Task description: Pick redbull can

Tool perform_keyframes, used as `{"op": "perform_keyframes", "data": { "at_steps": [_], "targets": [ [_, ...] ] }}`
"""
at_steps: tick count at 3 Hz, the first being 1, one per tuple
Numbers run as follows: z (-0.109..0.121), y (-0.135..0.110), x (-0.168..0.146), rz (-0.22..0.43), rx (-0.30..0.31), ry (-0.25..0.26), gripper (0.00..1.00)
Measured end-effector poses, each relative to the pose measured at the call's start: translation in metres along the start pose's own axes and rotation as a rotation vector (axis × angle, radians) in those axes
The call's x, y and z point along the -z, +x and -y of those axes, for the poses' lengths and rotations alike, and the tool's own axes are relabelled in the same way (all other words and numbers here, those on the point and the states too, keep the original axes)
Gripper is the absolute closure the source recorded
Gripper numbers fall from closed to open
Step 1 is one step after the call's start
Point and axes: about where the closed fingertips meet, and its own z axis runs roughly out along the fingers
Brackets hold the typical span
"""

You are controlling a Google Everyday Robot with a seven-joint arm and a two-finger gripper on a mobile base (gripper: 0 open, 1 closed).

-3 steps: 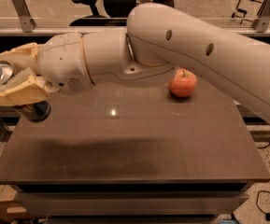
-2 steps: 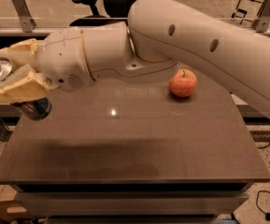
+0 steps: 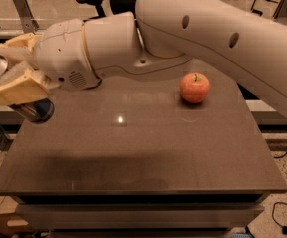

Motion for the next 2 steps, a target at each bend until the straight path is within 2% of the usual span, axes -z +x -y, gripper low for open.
{"op": "perform_keyframes", "data": {
  "at_steps": [2],
  "targets": [
    [0.0018, -0.0094, 0.0014, 0.005, 0.036, -0.006, 1.00]
  ]
}}
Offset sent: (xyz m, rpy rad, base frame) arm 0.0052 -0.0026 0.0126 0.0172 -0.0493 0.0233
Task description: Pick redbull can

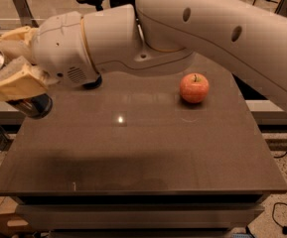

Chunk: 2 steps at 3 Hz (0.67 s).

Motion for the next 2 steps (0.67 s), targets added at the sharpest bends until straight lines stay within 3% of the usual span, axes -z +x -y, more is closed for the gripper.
{"op": "perform_keyframes", "data": {
  "at_steps": [2],
  "targets": [
    [-0.0123, -0.0142, 0.0118, -0.003, 0.071, 0.049, 1.00]
  ]
}}
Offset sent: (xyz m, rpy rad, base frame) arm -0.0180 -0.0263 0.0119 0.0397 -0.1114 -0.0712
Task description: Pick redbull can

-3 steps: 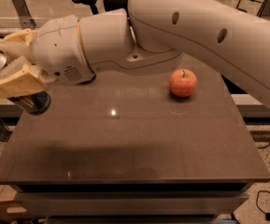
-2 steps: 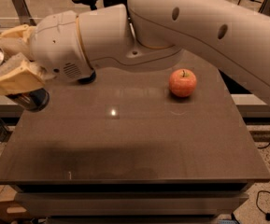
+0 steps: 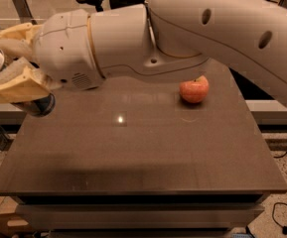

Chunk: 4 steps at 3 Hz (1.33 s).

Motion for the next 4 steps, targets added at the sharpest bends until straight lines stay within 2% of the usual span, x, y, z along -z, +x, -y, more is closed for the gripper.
{"op": "perform_keyframes", "data": {
  "at_steps": [1, 3, 4],
  "targets": [
    [-0.007, -0.008, 0.013, -0.004, 0.047, 0.041, 1.00],
    [-0.008, -0.013, 0.013, -0.013, 0.053, 0.041, 1.00],
    [-0.005, -0.028, 0.034, -0.051, 0.066, 0.074, 1.00]
  ]
}}
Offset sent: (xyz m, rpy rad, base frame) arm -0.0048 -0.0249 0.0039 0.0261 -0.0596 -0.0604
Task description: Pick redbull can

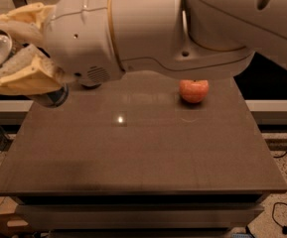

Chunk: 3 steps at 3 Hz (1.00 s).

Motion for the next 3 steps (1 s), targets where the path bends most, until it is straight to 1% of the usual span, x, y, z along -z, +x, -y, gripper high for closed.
{"op": "perform_keyframes", "data": {
  "at_steps": [1, 2, 3],
  "targets": [
    [0.006, -0.014, 0.021, -0.036, 0.015, 0.032, 1.00],
    [0.012, -0.020, 0.036, -0.057, 0.018, 0.054, 1.00],
    [0.025, 0.003, 0.061, -0.016, -0.024, 0.107, 1.00]
  ]
}}
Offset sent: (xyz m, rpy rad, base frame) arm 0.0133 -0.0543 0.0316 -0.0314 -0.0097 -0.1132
